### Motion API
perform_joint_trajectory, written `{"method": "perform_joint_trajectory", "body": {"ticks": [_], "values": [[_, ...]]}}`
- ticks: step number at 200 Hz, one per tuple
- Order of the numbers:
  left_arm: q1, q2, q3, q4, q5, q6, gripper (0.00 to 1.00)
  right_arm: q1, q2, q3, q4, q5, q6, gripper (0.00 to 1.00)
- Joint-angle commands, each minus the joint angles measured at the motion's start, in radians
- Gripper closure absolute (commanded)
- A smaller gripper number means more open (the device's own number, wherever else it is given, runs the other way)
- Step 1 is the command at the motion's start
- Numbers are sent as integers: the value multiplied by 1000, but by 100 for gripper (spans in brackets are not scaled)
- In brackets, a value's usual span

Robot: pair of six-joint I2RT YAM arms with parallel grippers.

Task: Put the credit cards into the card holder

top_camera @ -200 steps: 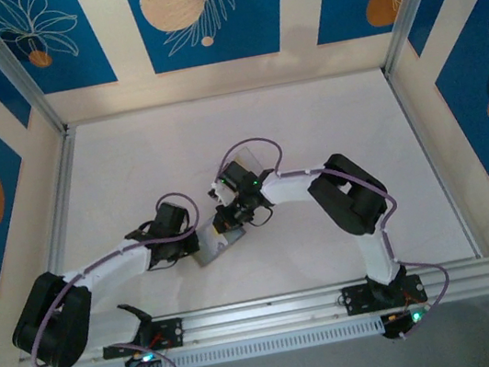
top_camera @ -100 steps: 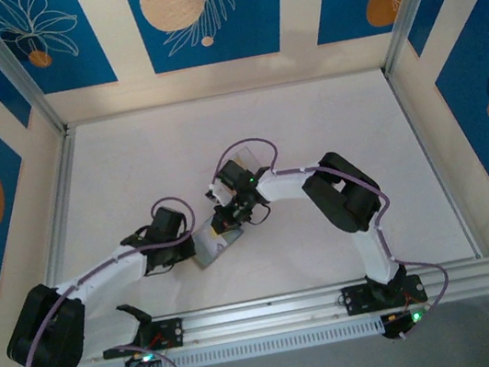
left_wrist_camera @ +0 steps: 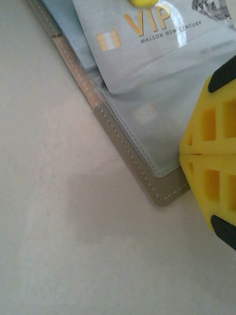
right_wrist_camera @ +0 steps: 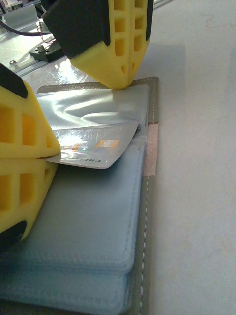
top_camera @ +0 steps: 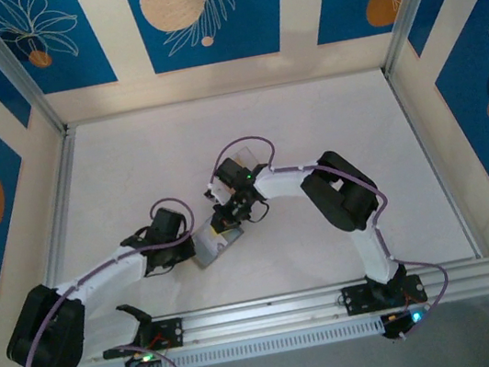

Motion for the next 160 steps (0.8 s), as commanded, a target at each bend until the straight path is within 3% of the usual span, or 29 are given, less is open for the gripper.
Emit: {"method": "perform_joint_trajectory", "body": {"ticks": [1,160], "values": [[10,54,-15,-41,-27,-4,95,2,50,-7,-114,22,-38,100],[-3,106,-17,-46,-80,0,96,-4,123,43,-224,-113,-152,100]]}}
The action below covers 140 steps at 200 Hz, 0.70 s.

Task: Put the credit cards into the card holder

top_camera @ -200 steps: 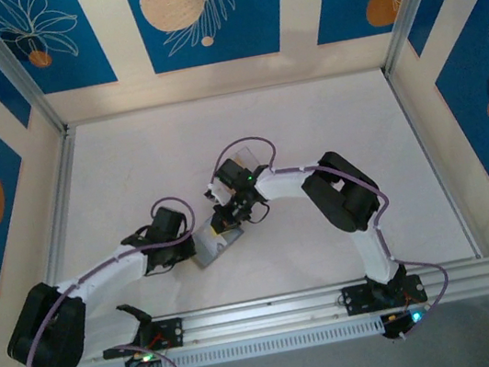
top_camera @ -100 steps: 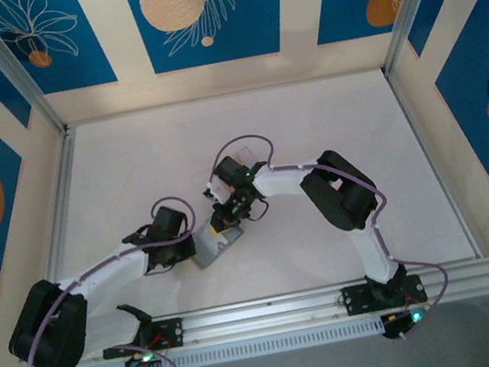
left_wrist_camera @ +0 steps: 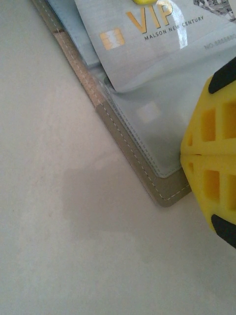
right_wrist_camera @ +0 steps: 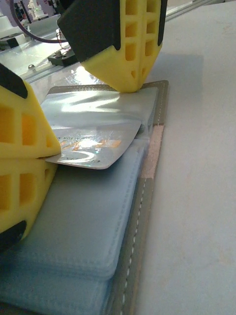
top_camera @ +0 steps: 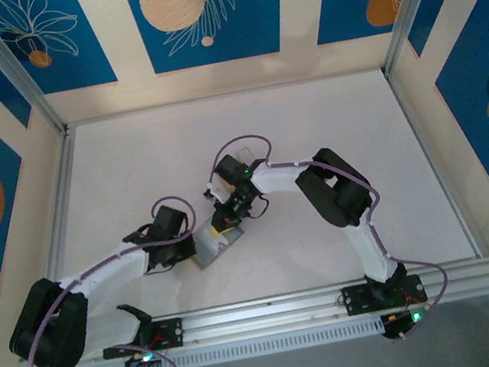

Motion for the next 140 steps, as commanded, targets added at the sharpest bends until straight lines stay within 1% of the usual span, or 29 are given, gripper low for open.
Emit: {"method": "perform_joint_trajectory", "body": {"ticks": [1,85,111,127,140], "values": [[0,63,-41,-29,-70,0,96,23,58,-30,-131,-17,-45,100],[-5,66,-38,-27,-70,2,96,53,104,51,-113,-97,-61,100],[-5,66,-35,-27,-71,5,96,52,106,68,-128,-86,-61,100],[-6,67,-39,-24,-69,5,96,53,103,61,-114,-87,-30,100],[-6,66,-42,-23,-67,2,96,61,82,21,-57,-65,31,100]]}}
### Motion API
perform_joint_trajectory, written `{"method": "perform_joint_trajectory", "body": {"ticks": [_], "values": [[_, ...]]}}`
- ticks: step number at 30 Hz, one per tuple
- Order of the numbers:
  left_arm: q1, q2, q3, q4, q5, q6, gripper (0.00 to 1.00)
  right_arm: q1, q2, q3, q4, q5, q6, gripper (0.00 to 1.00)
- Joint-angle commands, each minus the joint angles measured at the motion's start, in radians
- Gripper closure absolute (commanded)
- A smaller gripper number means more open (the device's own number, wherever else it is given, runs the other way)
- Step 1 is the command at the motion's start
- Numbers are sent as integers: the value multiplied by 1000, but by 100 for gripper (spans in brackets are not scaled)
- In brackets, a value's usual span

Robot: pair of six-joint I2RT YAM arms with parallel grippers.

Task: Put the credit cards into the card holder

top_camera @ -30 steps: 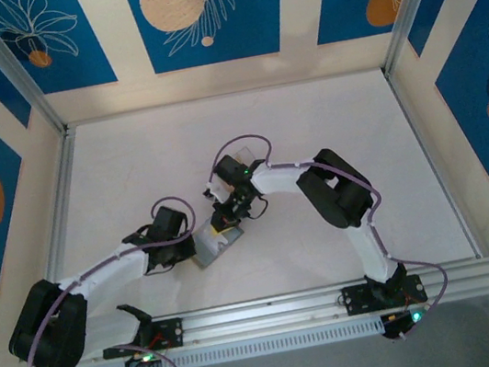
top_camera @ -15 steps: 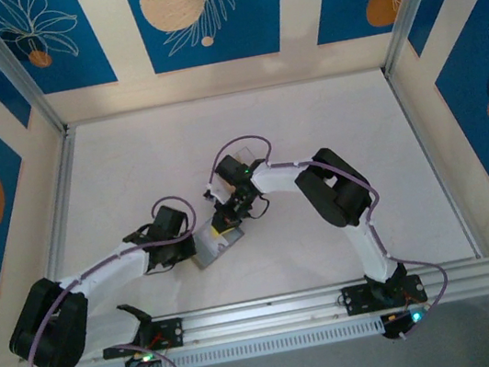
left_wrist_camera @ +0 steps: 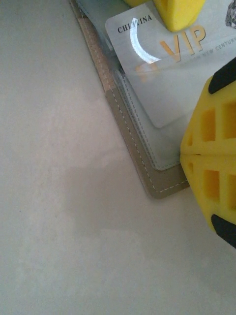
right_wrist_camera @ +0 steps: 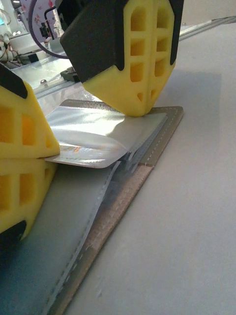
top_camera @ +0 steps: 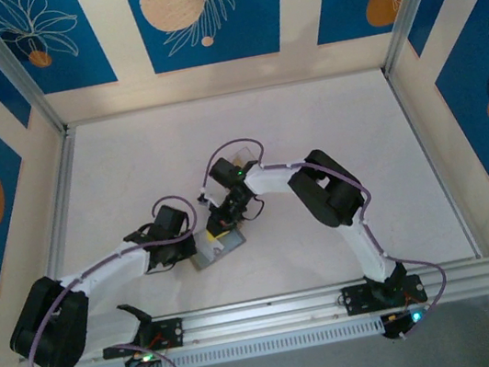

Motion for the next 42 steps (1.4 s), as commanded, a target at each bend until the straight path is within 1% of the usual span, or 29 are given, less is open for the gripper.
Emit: {"method": "perform_joint_trajectory", "body": {"ticks": [1,7,15,20,24,25,26,30,33,38,42], "values": [[-1,56,-47,-29,-55,2,96,40,18,-53,-10,31,64,100],[-3,59,-49,-24,-55,2,96,63,-78,-205,207,110,259,100],[-7,58,-47,-27,-55,3,96,125,-101,-244,330,228,414,100],[-10,58,-41,-27,-50,3,96,132,-126,-308,424,276,491,100],[-12,67,-35,-17,-40,5,96,156,-143,-337,474,306,504,100],[-13,70,-33,-12,-37,3,96,162,-149,-342,487,304,503,97],[-13,69,-33,-9,-35,2,96,166,-153,-344,496,294,495,93],[-13,66,-32,-10,-41,2,96,166,-193,-331,430,270,433,76],[-13,63,-30,-17,-48,3,96,159,-220,-297,309,264,373,68],[-13,59,-32,-21,-51,2,96,136,-270,-254,139,298,291,62],[-12,58,-33,-22,-55,0,96,129,-308,-229,60,357,253,61]]}}
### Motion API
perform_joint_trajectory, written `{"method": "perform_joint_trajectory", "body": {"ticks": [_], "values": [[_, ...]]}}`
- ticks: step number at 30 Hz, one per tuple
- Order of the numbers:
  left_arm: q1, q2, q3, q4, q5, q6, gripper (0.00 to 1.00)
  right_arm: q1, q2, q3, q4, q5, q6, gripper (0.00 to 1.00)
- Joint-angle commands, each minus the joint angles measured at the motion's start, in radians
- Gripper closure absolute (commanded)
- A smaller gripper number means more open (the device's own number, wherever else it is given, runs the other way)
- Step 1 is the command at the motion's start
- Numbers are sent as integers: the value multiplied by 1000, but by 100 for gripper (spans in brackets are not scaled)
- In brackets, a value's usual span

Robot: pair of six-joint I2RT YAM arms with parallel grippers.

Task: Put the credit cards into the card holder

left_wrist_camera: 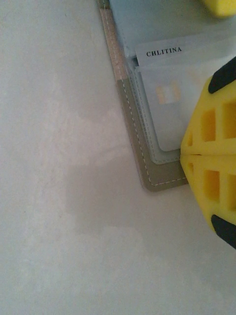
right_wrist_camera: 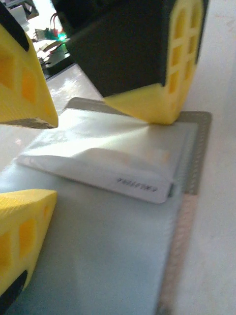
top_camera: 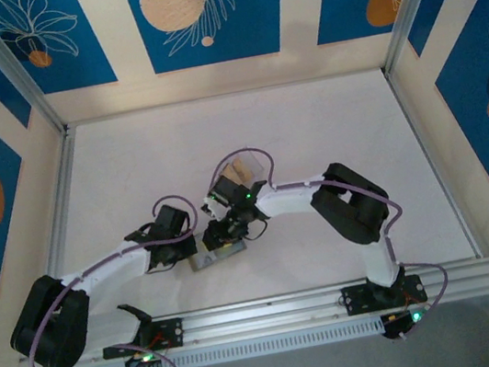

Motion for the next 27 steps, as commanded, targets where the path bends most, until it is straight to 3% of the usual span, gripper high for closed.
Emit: {"method": "perform_joint_trajectory", "body": {"ticks": [1,5,6,18,27], "values": [[-5,49,-39,-24,-42,-2,96,-6,-52,50,-169,68,-75,63],[-5,50,-38,-26,-42,-2,95,-1,-32,92,-200,103,-87,96],[-5,50,-39,-25,-41,0,96,4,-15,111,-214,121,-90,100],[-5,50,-34,-23,-36,0,96,56,127,241,-292,174,-97,100],[-7,48,-44,-10,-31,-3,96,72,132,225,-173,37,-61,100]]}}
